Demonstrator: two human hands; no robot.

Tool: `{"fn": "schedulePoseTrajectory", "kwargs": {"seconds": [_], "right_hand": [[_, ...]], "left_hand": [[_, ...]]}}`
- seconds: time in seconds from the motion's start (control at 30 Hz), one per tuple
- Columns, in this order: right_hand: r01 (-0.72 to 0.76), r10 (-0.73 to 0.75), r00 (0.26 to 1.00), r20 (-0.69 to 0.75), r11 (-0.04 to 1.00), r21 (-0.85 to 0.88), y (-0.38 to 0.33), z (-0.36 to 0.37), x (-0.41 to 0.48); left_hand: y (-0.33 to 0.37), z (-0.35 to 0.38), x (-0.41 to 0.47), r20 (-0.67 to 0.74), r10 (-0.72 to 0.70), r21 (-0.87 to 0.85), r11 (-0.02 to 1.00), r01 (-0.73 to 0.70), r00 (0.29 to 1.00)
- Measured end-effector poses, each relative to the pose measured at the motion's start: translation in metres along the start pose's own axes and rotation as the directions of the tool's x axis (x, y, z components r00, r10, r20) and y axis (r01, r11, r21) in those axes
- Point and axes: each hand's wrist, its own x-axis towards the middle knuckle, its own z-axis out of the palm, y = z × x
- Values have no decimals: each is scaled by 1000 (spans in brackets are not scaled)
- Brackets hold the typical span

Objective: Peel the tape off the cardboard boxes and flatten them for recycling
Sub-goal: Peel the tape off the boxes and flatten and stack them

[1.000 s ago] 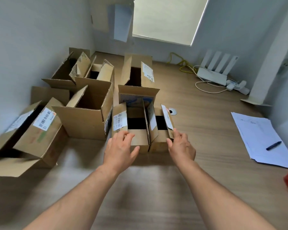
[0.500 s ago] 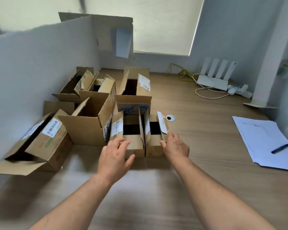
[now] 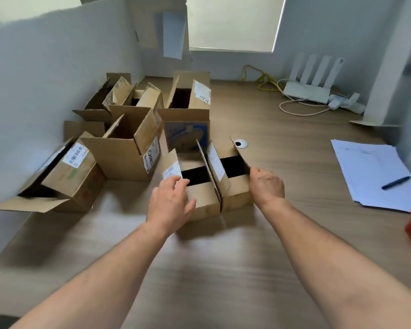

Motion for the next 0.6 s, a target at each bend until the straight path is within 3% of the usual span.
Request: {"fn": "schedulePoseTrajectory", "kwargs": {"seconds": [0.1, 0.23, 0.43, 0.53, 0.6], "right_hand": [[-12, 12, 1000, -4, 1000, -16, 29, -2, -22], [-9, 9, 1000, 4, 1000, -16, 55, 0, -51], [32, -31, 999, -32, 999, 33, 66, 6, -76], [165, -145, 980, -133, 974, 157, 68, 16, -90], [278, -257, 954, -155, 950, 139, 68, 23, -98]], "left_hand": [[28, 8, -1, 49, 53, 12, 998, -54, 997], [62, 24, -14, 268, 23, 64, 997, -41, 963], [90, 47, -42, 405, -5, 275, 954, -116, 915], [94, 50, -48, 429, -23, 354, 924, -145, 903], [95, 51, -52, 426, -19, 378, 912, -159, 905]]}}
